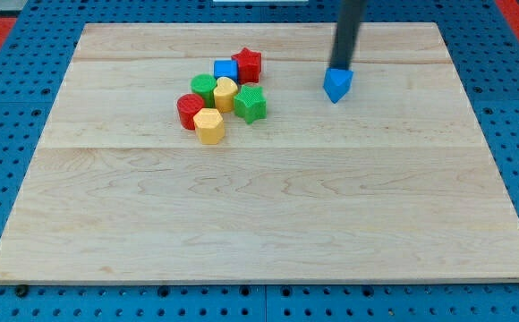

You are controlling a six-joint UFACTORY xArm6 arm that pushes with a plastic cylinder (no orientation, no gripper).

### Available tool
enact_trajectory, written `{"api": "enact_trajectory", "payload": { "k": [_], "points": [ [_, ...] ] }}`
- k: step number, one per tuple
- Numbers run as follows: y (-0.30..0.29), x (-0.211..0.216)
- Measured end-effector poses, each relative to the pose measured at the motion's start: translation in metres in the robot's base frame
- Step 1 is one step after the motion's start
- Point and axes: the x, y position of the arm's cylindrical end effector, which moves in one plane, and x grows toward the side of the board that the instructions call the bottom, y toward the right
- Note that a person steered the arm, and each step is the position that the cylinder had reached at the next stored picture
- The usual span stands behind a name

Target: Push red star to the top left of the board

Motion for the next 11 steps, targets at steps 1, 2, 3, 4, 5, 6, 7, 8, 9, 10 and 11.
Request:
{"api": "enact_trajectory", "payload": {
  "k": [1, 2, 3, 4, 5, 6, 7, 8, 9, 10, 11],
  "points": [
    [-0.048, 0.002],
    [-0.1, 0.002],
    [-0.149, -0.005],
    [-0.141, -0.023],
    [-0.16, -0.047],
    [-0.202, -0.077],
    [-0.225, -0.087],
    [-0.174, -0.067],
    [-0.182, -0.057],
    [-0.241, -0.067],
    [-0.262, -0.07]
  ]
}}
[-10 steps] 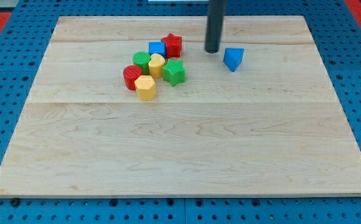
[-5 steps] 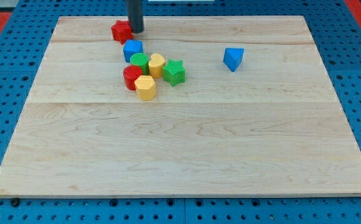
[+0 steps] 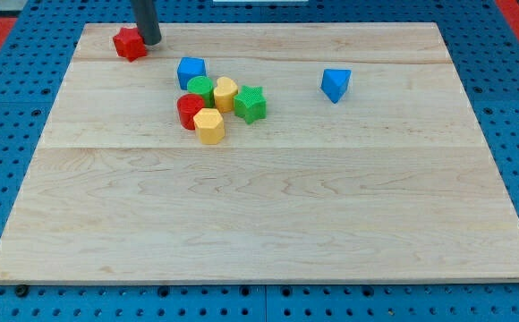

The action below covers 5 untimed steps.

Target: Push red star to the top left of the board

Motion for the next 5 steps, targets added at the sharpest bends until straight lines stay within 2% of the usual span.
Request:
{"api": "enact_trajectory", "payload": {
  "k": [1, 2, 3, 5],
  "points": [
    [0.078, 0.015],
    [0.11, 0.048],
    [0.074, 0.065],
    [0.114, 0.136]
  ]
}}
